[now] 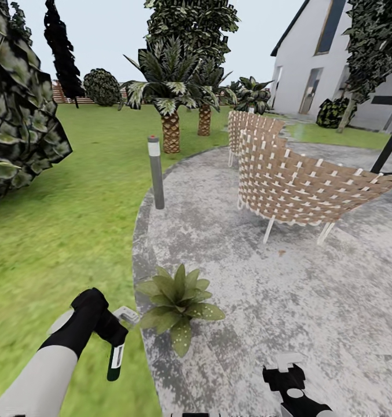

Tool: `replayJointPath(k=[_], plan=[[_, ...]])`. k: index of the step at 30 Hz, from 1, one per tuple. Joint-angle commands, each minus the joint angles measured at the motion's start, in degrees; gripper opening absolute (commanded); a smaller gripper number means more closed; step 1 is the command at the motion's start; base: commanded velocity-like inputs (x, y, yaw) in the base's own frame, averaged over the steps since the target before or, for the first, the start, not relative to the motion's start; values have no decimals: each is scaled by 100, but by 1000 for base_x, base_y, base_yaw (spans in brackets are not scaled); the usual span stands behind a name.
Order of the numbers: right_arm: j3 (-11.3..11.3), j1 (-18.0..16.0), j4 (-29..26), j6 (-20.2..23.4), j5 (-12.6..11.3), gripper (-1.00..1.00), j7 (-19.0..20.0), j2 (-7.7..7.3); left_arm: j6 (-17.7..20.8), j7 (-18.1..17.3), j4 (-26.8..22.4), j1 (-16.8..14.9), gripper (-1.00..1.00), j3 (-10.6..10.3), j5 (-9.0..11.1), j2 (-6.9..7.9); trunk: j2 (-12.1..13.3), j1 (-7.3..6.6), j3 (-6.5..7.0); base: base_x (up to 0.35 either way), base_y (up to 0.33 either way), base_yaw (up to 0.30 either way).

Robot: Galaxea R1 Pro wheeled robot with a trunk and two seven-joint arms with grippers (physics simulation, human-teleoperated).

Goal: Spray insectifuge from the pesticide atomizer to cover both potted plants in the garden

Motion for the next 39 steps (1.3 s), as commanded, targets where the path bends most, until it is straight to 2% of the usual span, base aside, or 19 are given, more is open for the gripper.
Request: replayJointPath(k=[1,2,3,5,6,8,9,16,24,29,39], plan=[[49,-3,3,-19,-60,100,-7,-2,47,-224,-6,-92,-100,-112,-157,-3,-2,-1,-5,1,1,-248],[48,-3,3,-18,-60,100,-7,-3,48,-378,-6,-143,-100,-209,-251,0,-2,-1,-5,0,1,-254],[49,-3,2,-18,-60,100,-7,-4,50,-753,-7,-209,-100,-369,-496,1,-2,-1,-5,0,0,-261],[49,-3,3,-18,-60,100,-7,-5,57,-1265,-17,-290,-100,-464,-929,-12,-2,-1,-5,0,0,-263],[49,-3,2,-18,-60,100,-7,-5,72,-1396,-33,-357,-100,-474,-1116,-17,-2,-1,-5,0,0,-264],[49,-3,3,-18,-60,100,-7,-5,124,-1502,-150,-440,-100,-467,-1309,-1,-2,-1,-5,0,0,-265],[49,-5,2,-18,-60,100,-7,-5,135,-1525,-226,-455,-100,-465,-1343,6,-2,-1,-5,0,0,-265],[49,-3,6,-18,-60,100,-7,-5,146,-1550,-378,-438,-100,-445,-1378,9,-2,-1,-5,-5,29,-157],[49,-3,16,-27,-46,100,-7,-5,154,-1551,-386,-418,-100,-444,-1378,-12,-2,-1,-5,-137,243,-4],[49,-3,11,-27,-51,100,-7,-5,154,-1548,-391,-383,-100,-444,-1378,-26,-2,-1,-5,41,244,0],[49,-4,10,-26,-59,100,-7,-5,149,-1541,-388,-357,-100,-458,-1378,-182,-2,-1,15,6,15,-168]])
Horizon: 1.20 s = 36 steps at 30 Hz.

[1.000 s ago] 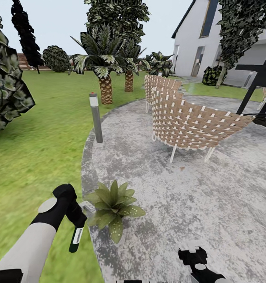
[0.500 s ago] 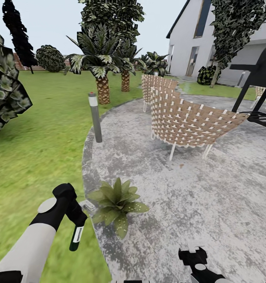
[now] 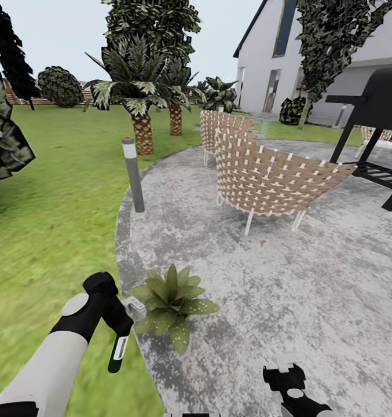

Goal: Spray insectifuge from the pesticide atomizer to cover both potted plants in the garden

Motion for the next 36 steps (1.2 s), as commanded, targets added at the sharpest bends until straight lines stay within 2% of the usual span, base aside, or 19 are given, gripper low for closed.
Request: replayJointPath(k=[1,4,8,10,13,16,19,21,22,23,25,27,29,31,33,36], plan=[[49,-3,5,-18,-59,100,-7,1,58,-45,-5,-1,-100,4,-51,-1,-2,-1,-2,0,0,-257],[49,-4,5,-19,-60,100,-7,1,42,0,32,3,-100,17,-56,68,-2,-1,6,0,0,-256],[49,-3,4,-19,-58,100,-7,1,25,226,95,114,-100,36,-9,336,-2,-1,8,0,0,-94],[49,-3,5,-18,-58,100,-7,1,23,290,100,190,-100,36,24,371,-2,-1,8,0,0,-14],[50,-3,5,-18,-53,100,-7,1,32,317,59,225,-100,45,39,314,-2,-1,8,0,0,-3],[56,-4,9,-19,-49,100,-4,1,38,322,6,225,-100,49,47,119,-2,-1,8,0,0,0],[58,-3,12,-20,-44,100,-7,1,37,358,-11,223,-100,81,48,101,-2,-1,8,0,0,0],[58,-3,14,-20,-44,100,-7,1,29,647,29,236,-100,287,50,134,-2,-1,8,0,0,0],[58,-3,14,-20,-44,100,-7,1,6,962,73,257,-100,523,59,153,-2,-1,8,0,0,0],[58,-3,14,-20,-44,100,-7,1,-22,1327,94,338,-100,852,109,158,-2,-1,8,0,0,0],[58,-3,13,-20,-44,100,-6,1,-35,1572,102,393,-100,1030,203,104,-2,-1,8,0,0,0],[58,-3,12,-18,-44,100,-6,1,-33,1636,95,405,-100,1044,252,20,-2,-1,8,0,0,0],[58,-3,10,-16,-44,100,-7,1,-32,1659,78,410,-100,1048,294,-156,-2,-1,8,0,0,0],[57,-3,12,-14,-44,100,-7,1,-31,1665,59,406,-100,1049,305,-245,-2,-1,8,0,0,0],[57,-3,10,-14,-44,100,-7,1,-31,1667,54,406,-100,1049,309,-245,-2,-1,8,0,0,0],[58,-3,12,-14,-44,100,-7,1,-50,1667,92,422,-100,1080,309,-169,-2,-1,8,0,0,0]])
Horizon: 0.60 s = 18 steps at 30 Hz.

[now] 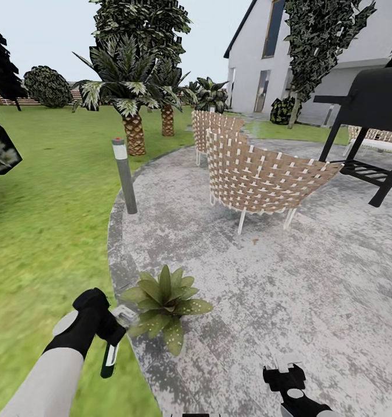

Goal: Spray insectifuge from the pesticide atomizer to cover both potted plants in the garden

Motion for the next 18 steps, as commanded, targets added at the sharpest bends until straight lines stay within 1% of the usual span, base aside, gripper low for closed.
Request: replayJointPath(k=[1,3,4,8,11,15,18], plan=[[50,-2,2,-18,-61,100,-8,0,23,-51,1,48,-100,16,-29,89,-2,-1,-5,0,0,0],[50,-2,0,-17,-60,100,-8,0,-2,-51,2,179,-100,16,-21,217,-2,-1,-5,0,0,0],[50,-2,0,-17,-60,100,-8,0,-11,-51,3,230,-100,11,-21,240,-2,-1,-5,0,0,0],[47,-2,-2,-16,-65,100,-8,0,-19,-59,1,284,-100,-24,-28,256,-2,-1,-5,0,0,0],[47,-2,-4,-18,-74,100,-8,1,-13,-60,-35,285,-100,0,-22,252,-2,-1,-5,115,116,-12],[42,-2,-6,-16,-77,100,-8,1,-11,-60,-85,286,-100,19,-21,231,-2,-1,-5,180,190,-216],[41,-2,-7,-16,-77,100,-8,0,-11,-68,-89,286,-100,15,-21,227,-2,-1,-5,36,41,-274]])
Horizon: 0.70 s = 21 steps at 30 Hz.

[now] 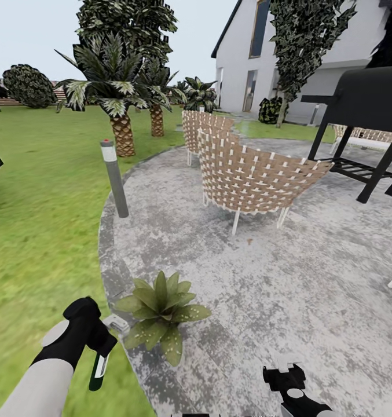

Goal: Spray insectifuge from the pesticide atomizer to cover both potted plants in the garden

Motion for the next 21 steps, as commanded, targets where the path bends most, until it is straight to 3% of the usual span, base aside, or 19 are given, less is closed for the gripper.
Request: replayJointPath(k=[1,5,11,21], plan=[[49,-4,5,-20,-60,100,-7,1,41,-56,-8,-2,-100,22,-43,0,-2,-1,-5,7,8,-278],[49,-4,5,-20,-60,100,-7,1,42,-56,-18,-2,-100,34,-50,3,-2,-1,-5,-82,36,-279],[49,-4,6,-20,-60,100,-7,1,56,-96,-32,-19,-100,9,-51,-19,-2,-1,-5,-197,219,-272],[49,-4,5,-20,-60,100,-7,1,76,-117,-35,-99,-100,-17,-35,-44,-2,-1,7,-11,23,-92]])
